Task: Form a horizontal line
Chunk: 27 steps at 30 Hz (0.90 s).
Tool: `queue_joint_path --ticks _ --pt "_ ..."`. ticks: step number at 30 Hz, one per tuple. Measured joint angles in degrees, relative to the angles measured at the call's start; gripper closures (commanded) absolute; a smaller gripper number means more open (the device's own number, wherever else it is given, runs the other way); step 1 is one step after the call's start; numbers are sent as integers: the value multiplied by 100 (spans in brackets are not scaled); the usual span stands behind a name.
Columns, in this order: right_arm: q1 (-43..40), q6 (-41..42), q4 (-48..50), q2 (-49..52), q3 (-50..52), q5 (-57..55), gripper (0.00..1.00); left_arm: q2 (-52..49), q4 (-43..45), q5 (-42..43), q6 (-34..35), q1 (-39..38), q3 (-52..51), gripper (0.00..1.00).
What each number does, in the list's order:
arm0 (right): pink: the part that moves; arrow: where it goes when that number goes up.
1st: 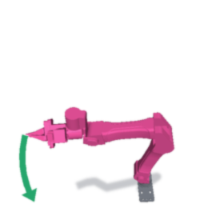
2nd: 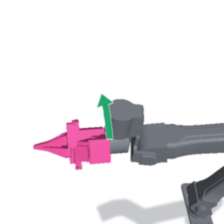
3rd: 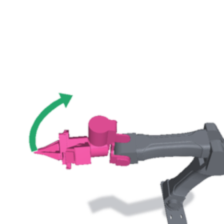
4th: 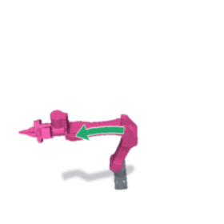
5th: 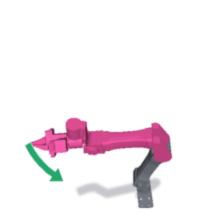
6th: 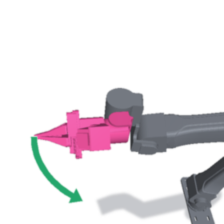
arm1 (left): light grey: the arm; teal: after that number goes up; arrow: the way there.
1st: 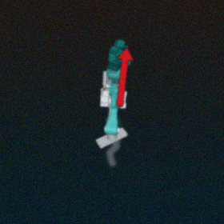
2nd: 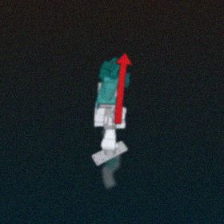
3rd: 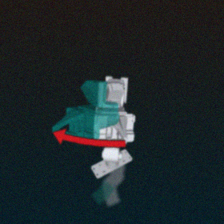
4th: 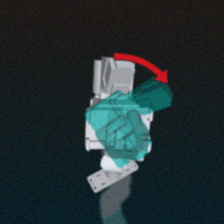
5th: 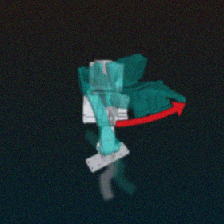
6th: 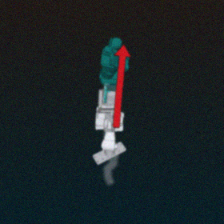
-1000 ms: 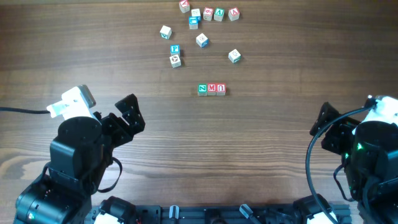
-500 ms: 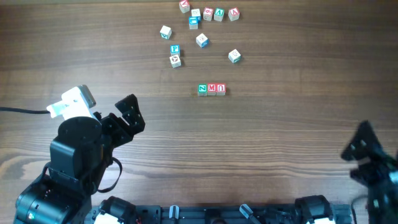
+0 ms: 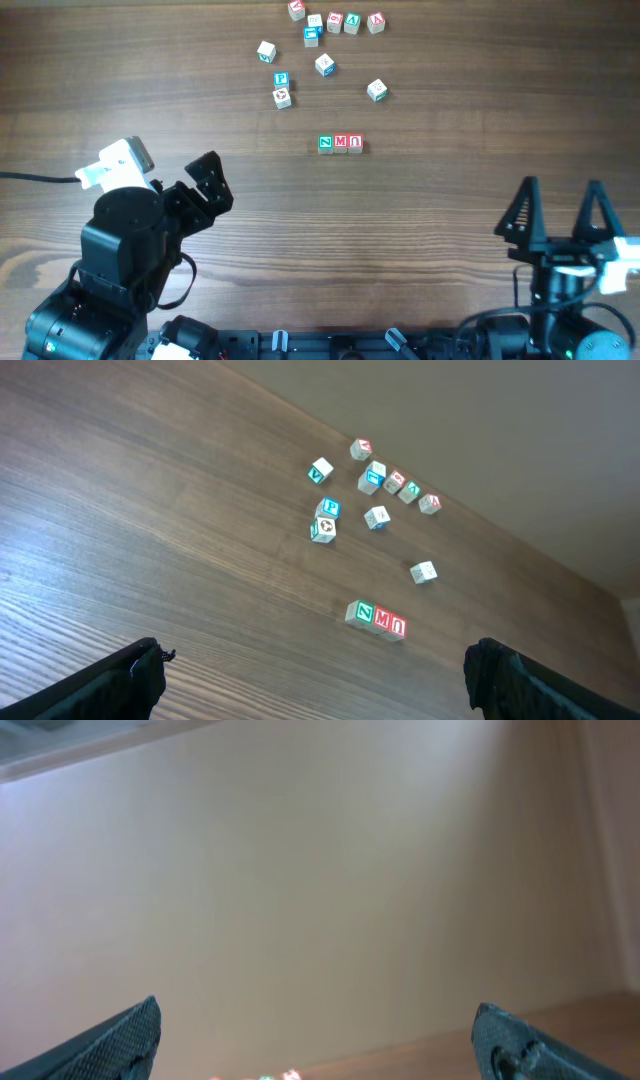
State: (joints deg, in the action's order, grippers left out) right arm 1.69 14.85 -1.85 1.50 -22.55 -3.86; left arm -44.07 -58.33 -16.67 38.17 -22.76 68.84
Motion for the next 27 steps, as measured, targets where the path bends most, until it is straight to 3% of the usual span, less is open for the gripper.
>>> queue_joint_path --ticks 10,19,27 --pt "-4 -22 732 -13 822 299 0 0 0 0 0 0 0 0" --pt "-4 258 2188 -44 2055 297 0 0 2 0 0 0 0 0" --pt "-4 608 1641 -57 2218 186 0 0 2 0 0 0 0 0"
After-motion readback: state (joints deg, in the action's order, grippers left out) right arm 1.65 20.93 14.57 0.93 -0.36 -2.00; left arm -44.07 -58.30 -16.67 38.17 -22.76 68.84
